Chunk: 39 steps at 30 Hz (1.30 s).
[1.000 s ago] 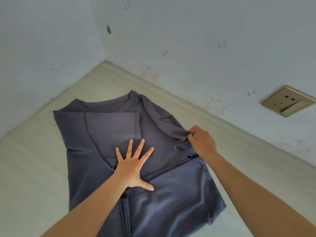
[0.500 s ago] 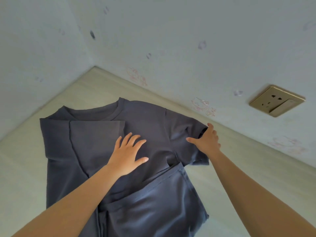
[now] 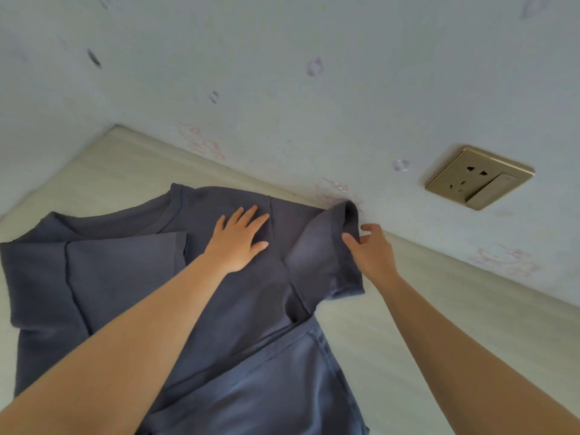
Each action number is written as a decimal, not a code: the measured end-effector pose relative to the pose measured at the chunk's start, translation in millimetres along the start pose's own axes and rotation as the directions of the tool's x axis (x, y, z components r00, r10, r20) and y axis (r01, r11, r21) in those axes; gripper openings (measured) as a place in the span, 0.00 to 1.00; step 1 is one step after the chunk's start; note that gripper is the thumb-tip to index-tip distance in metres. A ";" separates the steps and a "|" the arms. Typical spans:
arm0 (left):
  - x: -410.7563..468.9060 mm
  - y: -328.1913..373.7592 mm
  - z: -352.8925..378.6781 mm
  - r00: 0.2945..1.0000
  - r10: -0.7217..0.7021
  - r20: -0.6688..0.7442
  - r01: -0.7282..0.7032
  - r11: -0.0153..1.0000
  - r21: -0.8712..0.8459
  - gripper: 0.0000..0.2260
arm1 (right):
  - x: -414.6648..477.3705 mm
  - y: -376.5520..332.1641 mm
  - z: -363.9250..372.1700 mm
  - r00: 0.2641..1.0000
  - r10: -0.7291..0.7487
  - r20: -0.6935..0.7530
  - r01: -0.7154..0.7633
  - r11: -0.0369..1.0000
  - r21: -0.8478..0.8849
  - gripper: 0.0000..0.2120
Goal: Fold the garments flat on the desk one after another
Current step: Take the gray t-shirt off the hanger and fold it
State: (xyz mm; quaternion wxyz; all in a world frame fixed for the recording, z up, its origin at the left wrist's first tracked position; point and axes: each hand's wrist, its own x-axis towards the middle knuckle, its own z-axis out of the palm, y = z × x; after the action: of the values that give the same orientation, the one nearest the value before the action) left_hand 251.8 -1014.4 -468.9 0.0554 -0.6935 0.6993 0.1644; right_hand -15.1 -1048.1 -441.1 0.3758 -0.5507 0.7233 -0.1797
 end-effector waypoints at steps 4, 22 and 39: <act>28.6 -16.1 -8.3 0.986 -0.145 0.084 0.148 0.988 -0.033 0.34 | -7.7 19.1 -1.4 0.993 0.041 0.108 -0.023 0.986 -0.165 0.28; 0.8 63.8 -47.6 0.904 -0.167 0.393 0.395 -0.021 -0.919 0.14 | -60.4 -42.0 19.3 0.776 -0.268 0.571 0.090 0.943 0.320 0.27; -54.4 -18.4 -84.9 0.947 -0.310 0.090 0.145 0.160 -0.977 0.17 | -196.3 -9.1 24.4 0.829 -0.133 0.543 0.227 0.967 -0.111 0.26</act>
State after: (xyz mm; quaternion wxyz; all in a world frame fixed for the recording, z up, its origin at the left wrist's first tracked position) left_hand 284.5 -988.4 -375.4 -0.4165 -0.6765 0.3266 0.5121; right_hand 30.8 -864.4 -383.0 0.4938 -0.6748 0.5484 0.0076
